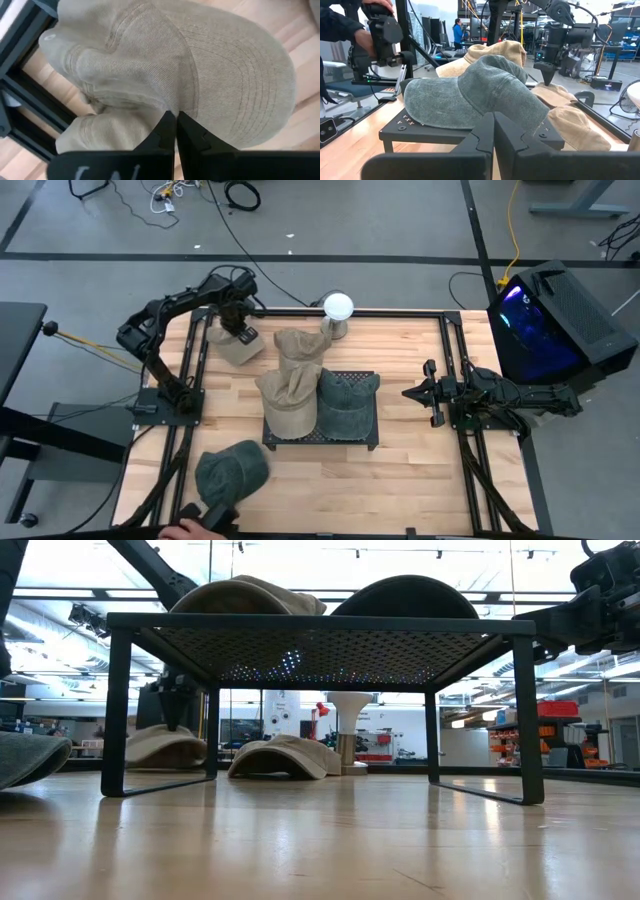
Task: Pick & Place hat
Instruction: Stack the left brown cap on the brown cap on the shelf
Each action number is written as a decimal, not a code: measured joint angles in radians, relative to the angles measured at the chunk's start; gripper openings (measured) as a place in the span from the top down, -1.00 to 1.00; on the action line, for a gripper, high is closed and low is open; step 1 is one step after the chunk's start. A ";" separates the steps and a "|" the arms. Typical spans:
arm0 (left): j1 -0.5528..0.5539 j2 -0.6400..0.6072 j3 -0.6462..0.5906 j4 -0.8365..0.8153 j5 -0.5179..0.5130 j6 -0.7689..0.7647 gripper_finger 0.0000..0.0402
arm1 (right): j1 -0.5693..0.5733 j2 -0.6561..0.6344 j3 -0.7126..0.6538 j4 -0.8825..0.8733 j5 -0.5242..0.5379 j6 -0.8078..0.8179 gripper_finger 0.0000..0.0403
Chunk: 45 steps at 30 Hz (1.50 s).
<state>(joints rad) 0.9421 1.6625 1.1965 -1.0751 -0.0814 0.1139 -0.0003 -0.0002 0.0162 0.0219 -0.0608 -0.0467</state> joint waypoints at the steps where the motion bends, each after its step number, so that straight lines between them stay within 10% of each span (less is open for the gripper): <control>1: -0.001 -0.009 0.000 -0.003 0.000 0.000 0.98 | 0.000 0.000 0.000 0.000 0.000 0.000 0.93; 16: -0.047 -0.162 0.064 -0.059 0.000 -0.019 0.98 | 0.000 0.000 0.000 0.000 0.000 0.000 0.93; 45: -0.117 -0.180 0.591 -0.308 -0.011 0.037 0.98 | 0.000 0.000 0.000 0.000 0.000 0.000 0.93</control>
<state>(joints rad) 0.8248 1.4827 1.7871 -1.3832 -0.0921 0.1514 -0.0002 -0.0002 0.0160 0.0219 -0.0608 -0.0467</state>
